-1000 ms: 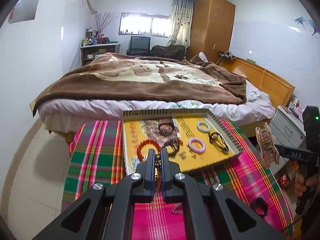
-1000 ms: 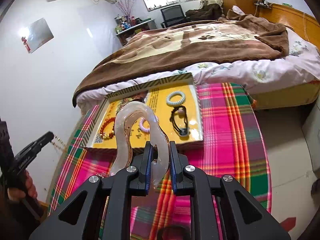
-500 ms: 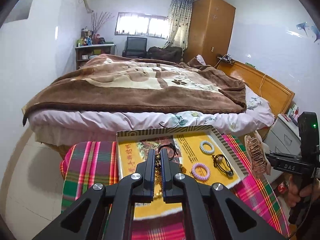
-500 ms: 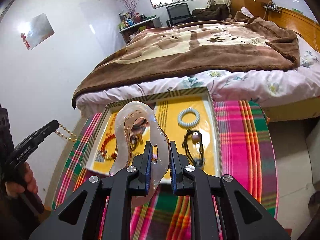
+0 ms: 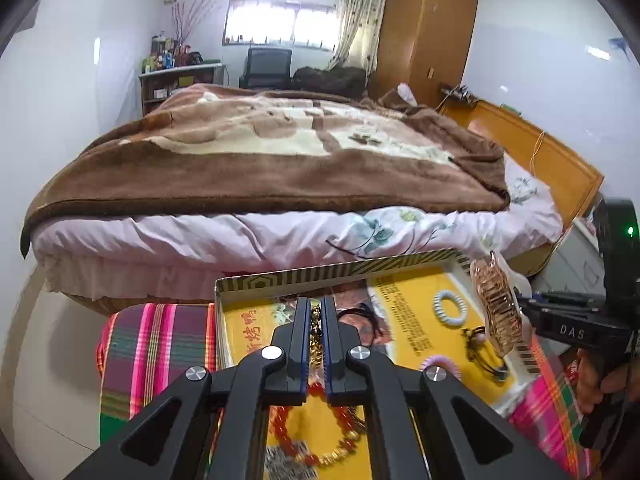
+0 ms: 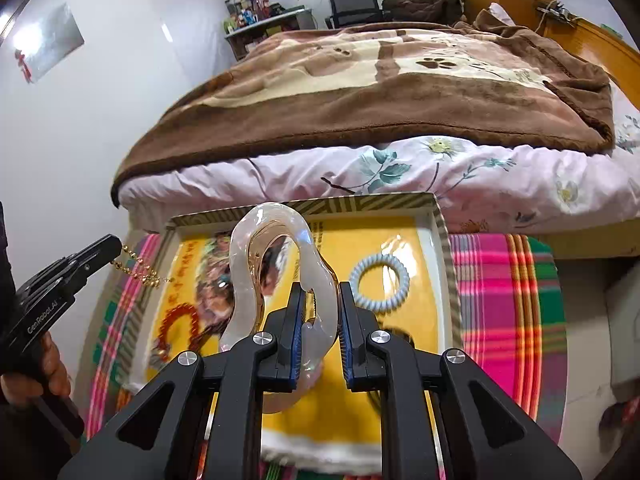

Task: Organize jewelry
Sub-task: 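Carry the clear claw clip and gold chain over the yellow tray, then open both tools to release the clip and chain into the tray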

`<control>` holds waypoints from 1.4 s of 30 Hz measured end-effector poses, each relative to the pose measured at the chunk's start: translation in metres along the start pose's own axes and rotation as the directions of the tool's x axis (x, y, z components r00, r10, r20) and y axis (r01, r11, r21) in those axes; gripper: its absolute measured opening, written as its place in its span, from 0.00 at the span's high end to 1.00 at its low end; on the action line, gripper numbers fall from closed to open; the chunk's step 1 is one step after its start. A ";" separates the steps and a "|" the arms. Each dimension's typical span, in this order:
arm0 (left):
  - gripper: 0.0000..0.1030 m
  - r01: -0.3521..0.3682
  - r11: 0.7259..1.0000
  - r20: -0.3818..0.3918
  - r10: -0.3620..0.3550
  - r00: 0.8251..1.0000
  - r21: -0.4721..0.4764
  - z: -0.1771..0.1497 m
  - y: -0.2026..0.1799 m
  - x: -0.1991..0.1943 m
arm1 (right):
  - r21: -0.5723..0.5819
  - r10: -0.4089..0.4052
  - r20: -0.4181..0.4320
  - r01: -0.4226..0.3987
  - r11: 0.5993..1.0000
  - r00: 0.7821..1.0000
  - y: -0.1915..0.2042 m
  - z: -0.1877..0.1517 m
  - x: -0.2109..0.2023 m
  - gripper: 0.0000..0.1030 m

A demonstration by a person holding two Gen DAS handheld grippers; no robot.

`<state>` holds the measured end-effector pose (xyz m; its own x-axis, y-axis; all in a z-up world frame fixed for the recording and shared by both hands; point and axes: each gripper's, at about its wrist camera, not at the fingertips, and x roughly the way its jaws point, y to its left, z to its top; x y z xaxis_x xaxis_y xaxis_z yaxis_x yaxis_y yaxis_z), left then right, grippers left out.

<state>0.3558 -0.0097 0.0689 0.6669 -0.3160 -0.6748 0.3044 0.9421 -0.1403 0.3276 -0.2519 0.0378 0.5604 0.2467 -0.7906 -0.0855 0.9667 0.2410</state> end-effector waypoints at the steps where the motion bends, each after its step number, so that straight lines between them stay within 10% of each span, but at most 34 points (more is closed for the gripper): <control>1: 0.95 -0.008 1.000 -0.006 0.008 1.000 -0.001 0.000 0.001 0.005 | -0.006 -0.013 -0.009 0.013 1.000 1.000 0.000 0.004 0.008 0.85; 42: 0.94 -0.124 0.992 -0.212 0.121 0.970 0.003 -0.017 0.020 0.092 | -0.088 -0.109 -0.137 0.097 0.991 0.985 0.023 0.023 0.096 0.82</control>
<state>0.4122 -0.0178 -0.0085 0.5392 -0.1683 -0.8252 0.2218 0.9736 -0.0537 0.3979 -0.2078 -0.0198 0.4485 0.1469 -0.8816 -0.1026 0.9883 0.1125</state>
